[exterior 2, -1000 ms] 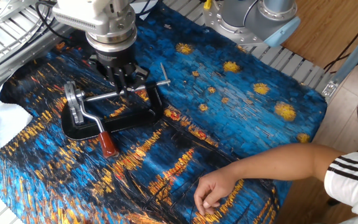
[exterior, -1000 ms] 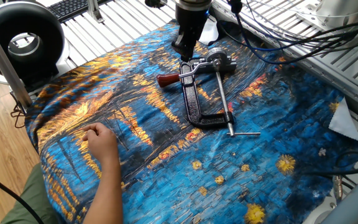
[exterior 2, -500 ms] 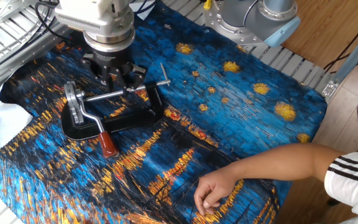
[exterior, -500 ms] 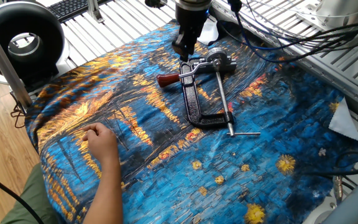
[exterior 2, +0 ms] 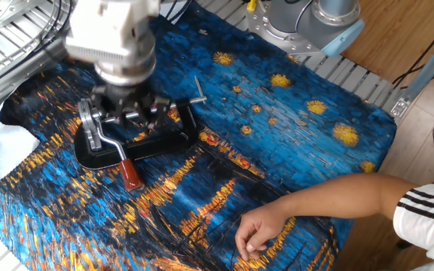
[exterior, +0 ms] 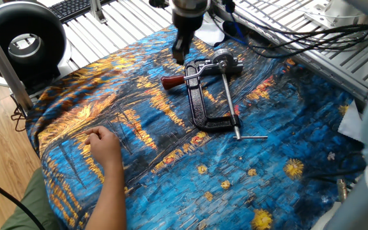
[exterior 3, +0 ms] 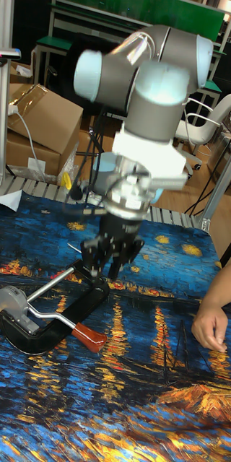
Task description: Pull up the lever
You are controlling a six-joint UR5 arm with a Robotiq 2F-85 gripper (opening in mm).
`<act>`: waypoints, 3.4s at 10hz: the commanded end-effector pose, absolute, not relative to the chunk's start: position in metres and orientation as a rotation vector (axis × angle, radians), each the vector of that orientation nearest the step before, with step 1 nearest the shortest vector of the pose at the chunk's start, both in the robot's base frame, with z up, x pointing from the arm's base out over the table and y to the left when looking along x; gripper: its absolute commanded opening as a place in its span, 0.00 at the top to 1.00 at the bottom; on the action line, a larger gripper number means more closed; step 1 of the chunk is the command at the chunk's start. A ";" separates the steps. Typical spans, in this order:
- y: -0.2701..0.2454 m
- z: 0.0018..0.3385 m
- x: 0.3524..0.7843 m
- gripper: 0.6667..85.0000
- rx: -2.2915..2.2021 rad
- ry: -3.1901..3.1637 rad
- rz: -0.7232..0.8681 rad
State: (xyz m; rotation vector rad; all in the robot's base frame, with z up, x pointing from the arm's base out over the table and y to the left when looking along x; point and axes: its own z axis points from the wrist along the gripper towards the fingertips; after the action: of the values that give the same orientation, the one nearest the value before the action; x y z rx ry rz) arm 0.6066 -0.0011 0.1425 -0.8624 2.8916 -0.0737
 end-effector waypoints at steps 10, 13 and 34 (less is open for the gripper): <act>-0.009 0.102 0.615 0.47 -1.102 2.857 -0.104; 0.012 0.083 0.630 0.47 -1.152 2.799 0.008; 0.013 0.030 0.659 0.30 -1.338 2.717 0.038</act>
State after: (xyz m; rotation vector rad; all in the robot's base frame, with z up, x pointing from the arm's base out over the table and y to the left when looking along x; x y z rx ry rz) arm 0.6533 0.0109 0.0386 -1.3276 2.7321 0.0115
